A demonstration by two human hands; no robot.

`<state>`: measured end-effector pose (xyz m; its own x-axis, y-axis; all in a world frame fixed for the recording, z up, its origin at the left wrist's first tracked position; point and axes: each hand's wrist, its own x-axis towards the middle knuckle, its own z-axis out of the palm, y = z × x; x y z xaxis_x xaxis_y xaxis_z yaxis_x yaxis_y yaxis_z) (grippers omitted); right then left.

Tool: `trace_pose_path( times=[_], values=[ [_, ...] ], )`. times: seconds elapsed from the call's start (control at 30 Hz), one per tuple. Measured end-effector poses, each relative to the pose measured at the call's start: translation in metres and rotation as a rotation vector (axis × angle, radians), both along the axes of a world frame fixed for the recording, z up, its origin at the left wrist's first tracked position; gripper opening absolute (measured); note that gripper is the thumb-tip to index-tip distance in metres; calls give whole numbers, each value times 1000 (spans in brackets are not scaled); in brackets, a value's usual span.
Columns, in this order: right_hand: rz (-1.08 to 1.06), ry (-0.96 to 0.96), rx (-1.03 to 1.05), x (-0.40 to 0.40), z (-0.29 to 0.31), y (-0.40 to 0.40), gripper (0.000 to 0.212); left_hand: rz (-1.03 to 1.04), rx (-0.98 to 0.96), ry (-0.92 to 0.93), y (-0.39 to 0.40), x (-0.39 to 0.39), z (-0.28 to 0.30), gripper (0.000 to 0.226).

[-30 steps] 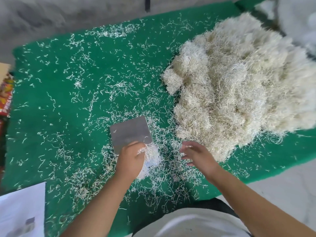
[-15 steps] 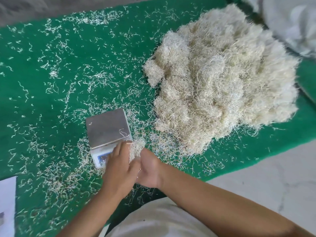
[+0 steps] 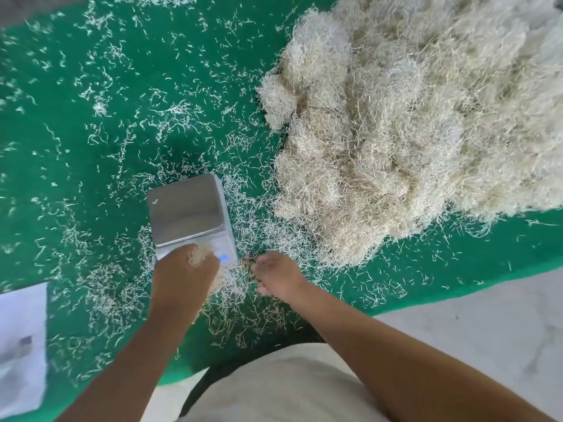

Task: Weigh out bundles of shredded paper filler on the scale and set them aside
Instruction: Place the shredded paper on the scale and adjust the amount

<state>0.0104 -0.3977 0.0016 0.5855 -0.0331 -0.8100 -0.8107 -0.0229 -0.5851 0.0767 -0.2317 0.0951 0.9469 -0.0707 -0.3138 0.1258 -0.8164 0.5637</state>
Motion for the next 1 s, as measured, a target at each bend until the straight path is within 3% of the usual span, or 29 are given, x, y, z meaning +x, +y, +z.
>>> trace_pose_path(
  times=[0.07,0.13,0.2,0.27,0.4,0.5,0.83,1.0],
  values=[
    [54,-136,-329,-5,-23,-19,61,32,56,-13,7,3,2,22],
    [98,-222,-473,-6,-43,-36,81,68,39,-29,13,1,5,8],
    [176,-234,-571,-2,-55,-46,87,95,-4,-37,17,-5,4,23],
    [254,-209,-650,4,-66,-49,79,98,-11,-22,21,-12,3,34],
    [359,-190,-696,12,-77,-52,45,65,5,59,26,-29,-7,48],
    [290,-288,-628,12,-72,-49,8,58,-49,126,23,-36,-10,56],
    [63,-590,-160,14,26,-21,5,-186,-171,187,-25,-17,5,76],
    [30,-711,-115,26,85,-22,16,-255,-264,132,-43,-4,30,67]
  ],
)
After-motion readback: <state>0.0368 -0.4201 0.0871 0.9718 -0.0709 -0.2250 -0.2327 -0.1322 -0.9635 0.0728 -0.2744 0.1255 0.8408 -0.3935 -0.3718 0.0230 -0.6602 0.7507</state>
